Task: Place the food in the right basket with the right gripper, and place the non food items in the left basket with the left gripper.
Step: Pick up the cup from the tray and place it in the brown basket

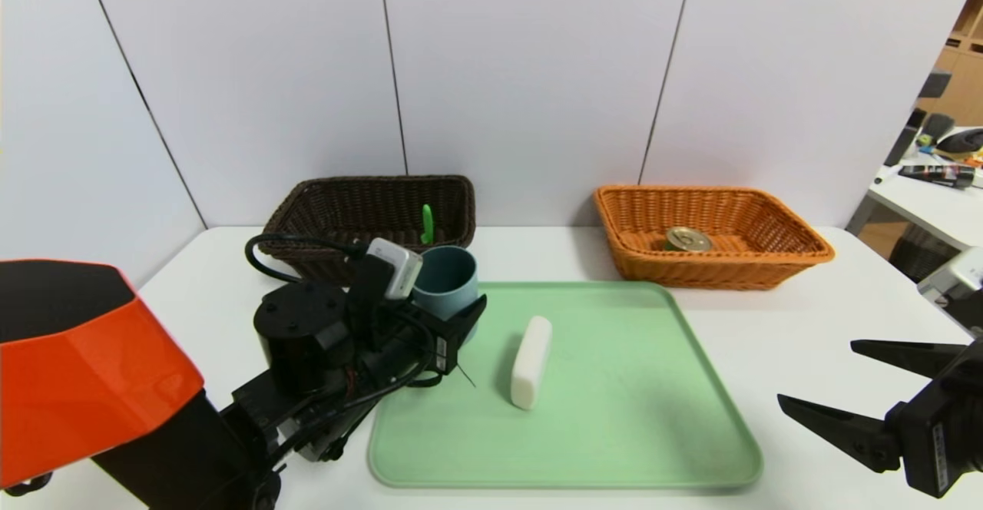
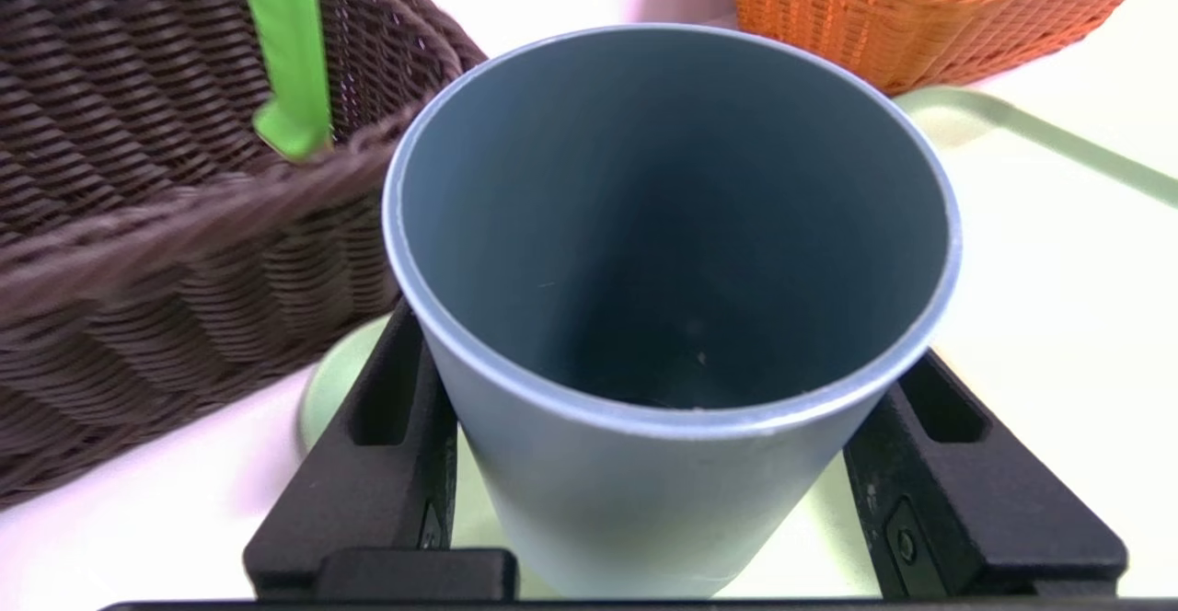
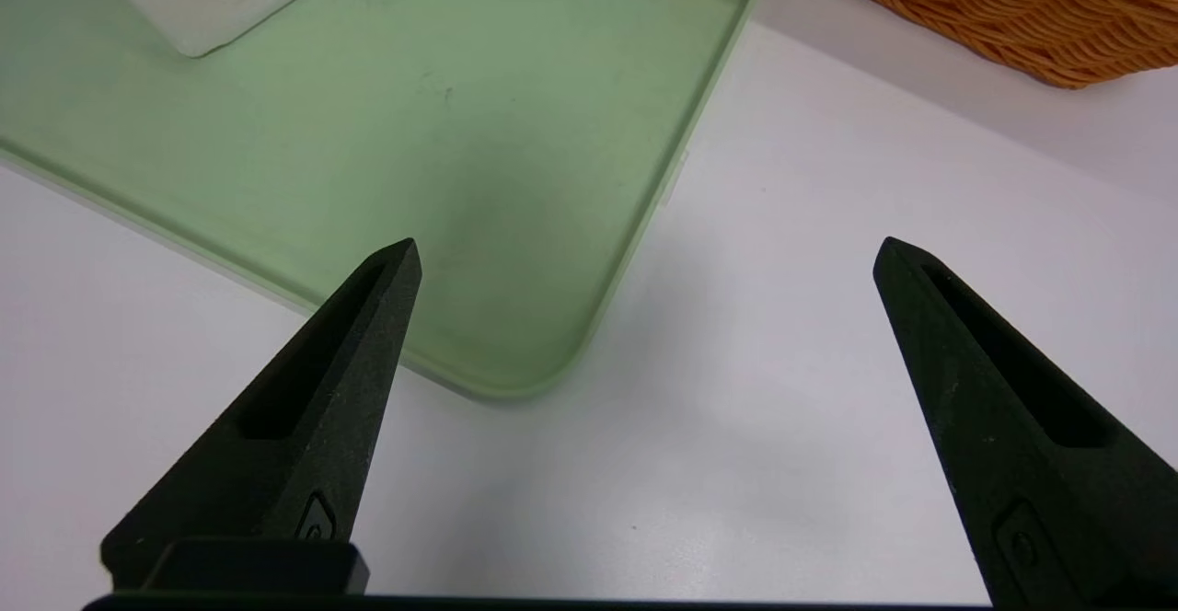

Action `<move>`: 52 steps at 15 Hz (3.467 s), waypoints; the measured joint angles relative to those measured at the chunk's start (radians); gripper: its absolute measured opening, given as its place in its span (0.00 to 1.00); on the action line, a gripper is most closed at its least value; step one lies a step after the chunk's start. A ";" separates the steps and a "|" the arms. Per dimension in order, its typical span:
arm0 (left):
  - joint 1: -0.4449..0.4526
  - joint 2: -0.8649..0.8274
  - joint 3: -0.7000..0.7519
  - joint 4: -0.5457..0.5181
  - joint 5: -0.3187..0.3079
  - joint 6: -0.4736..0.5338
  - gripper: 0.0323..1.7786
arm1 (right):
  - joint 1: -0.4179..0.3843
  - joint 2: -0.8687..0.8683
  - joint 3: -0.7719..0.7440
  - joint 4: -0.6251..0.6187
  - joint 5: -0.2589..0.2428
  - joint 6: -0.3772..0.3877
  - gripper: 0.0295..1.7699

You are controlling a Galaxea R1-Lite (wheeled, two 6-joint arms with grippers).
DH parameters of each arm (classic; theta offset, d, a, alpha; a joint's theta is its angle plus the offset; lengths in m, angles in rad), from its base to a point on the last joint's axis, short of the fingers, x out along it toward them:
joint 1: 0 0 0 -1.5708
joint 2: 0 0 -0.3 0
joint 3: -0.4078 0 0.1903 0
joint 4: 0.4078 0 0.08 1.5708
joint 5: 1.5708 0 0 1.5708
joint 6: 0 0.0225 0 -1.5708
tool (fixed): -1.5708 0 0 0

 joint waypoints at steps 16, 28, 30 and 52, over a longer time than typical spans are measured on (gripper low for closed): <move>0.206 -0.306 -0.334 0.516 -0.127 0.053 0.63 | 0.000 0.014 -0.004 -0.022 -0.003 -0.001 0.96; 0.320 -0.168 -0.472 0.549 -0.162 0.053 0.63 | 0.000 0.019 -0.001 -0.022 -0.007 -0.013 0.96; 0.327 -0.123 -0.507 0.544 -0.162 0.055 0.63 | 0.000 0.016 0.002 -0.021 -0.007 -0.012 0.96; 0.414 0.088 -0.845 1.021 -0.166 0.113 0.63 | 0.007 0.007 0.003 -0.022 -0.008 -0.013 0.96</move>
